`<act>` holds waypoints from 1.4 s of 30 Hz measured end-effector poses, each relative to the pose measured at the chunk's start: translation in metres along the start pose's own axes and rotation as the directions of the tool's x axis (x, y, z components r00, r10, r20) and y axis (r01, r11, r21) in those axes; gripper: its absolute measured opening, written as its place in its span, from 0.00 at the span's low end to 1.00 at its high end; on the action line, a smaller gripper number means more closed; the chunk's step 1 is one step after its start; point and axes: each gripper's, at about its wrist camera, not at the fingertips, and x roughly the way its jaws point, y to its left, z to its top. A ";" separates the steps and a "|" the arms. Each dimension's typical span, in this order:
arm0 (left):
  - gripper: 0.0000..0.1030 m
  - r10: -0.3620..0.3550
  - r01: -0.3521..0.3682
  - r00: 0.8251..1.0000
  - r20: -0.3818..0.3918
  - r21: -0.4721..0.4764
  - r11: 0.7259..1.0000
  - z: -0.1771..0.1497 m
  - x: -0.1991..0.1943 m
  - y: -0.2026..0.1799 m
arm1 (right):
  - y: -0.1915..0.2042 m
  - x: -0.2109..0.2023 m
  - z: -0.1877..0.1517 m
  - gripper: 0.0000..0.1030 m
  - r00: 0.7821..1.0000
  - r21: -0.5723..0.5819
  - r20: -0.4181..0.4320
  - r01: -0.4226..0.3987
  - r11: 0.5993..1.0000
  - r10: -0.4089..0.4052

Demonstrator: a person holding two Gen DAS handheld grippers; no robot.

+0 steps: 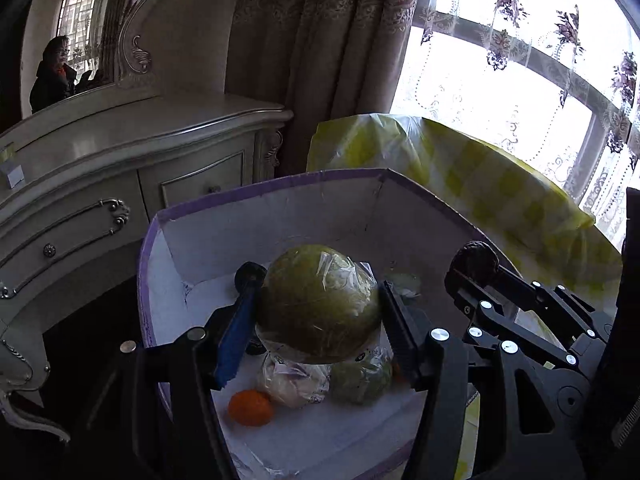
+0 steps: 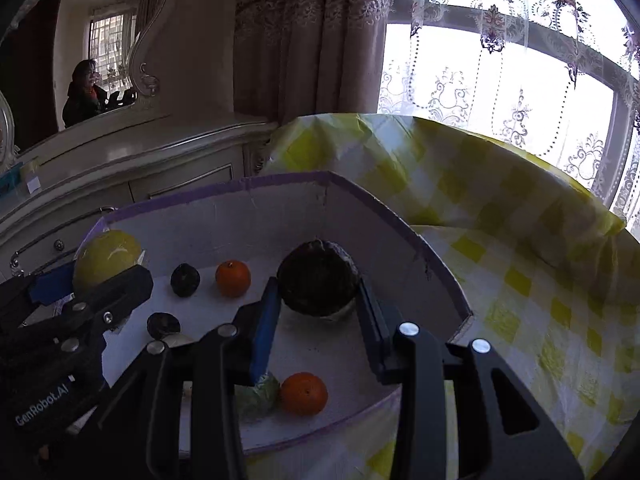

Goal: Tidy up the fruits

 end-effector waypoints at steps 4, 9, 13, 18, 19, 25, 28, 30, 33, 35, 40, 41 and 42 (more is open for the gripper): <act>0.56 -0.029 0.029 0.984 -0.176 -0.001 1.000 0.008 0.026 0.013 | 0.006 0.024 0.002 0.37 0.986 -0.011 -0.159 -0.050 0.999 0.047; 0.56 -0.023 0.023 0.971 -0.240 -0.001 1.000 0.014 0.041 0.028 | 0.014 0.035 0.004 0.38 0.972 -0.044 -0.231 -0.051 0.998 0.039; 0.56 0.004 -0.001 0.976 -0.216 0.014 1.000 0.021 0.035 0.033 | 0.012 0.043 0.006 0.38 0.963 -0.034 -0.267 -0.047 0.998 0.037; 0.81 -0.016 0.013 0.984 -0.178 -0.020 1.000 0.034 0.027 0.045 | 0.008 0.051 0.010 0.61 0.953 0.013 -0.295 -0.060 0.998 0.061; 0.85 -0.020 0.015 0.987 -0.160 -0.031 0.999 0.037 0.024 0.048 | 0.005 0.051 0.012 0.76 0.954 0.032 -0.292 -0.062 0.998 0.068; 0.89 -0.039 0.040 0.999 0.007 -0.103 0.994 0.055 -0.005 0.069 | -0.013 0.033 0.031 0.97 0.964 0.112 -0.254 -0.047 0.993 0.074; 0.89 0.032 -0.032 0.999 0.033 -0.013 0.999 0.061 -0.015 0.062 | -0.020 0.020 0.038 0.98 0.970 0.146 -0.238 -0.006 0.989 0.041; 0.89 0.132 -0.132 0.991 0.020 0.041 0.990 0.064 -0.017 0.055 | -0.021 0.015 0.038 0.98 0.963 0.171 -0.268 0.021 0.985 0.026; 0.89 0.236 -0.233 0.972 -0.015 0.086 0.969 0.063 -0.014 0.051 | -0.013 0.012 0.033 0.98 0.949 0.166 -0.314 0.027 0.986 0.027; 0.89 0.247 -0.242 0.968 -0.044 0.093 0.966 0.060 -0.012 0.053 | -0.004 0.011 0.028 0.98 0.943 0.148 -0.333 0.029 0.989 0.022; 0.89 0.171 -0.158 0.973 -0.158 0.096 0.983 0.050 0.005 0.057 | 0.020 0.017 0.012 0.98 0.925 0.071 -0.381 0.029 0.997 0.000; 0.89 0.167 -0.150 0.970 -0.176 0.106 0.983 0.048 0.009 0.056 | 0.024 0.019 0.009 0.98 0.918 0.054 -0.396 0.036 0.998 -0.011; 0.89 0.168 -0.147 0.967 -0.192 0.118 0.982 0.044 0.013 0.053 | 0.027 0.021 0.006 0.98 0.912 0.040 -0.409 0.038 0.998 -0.018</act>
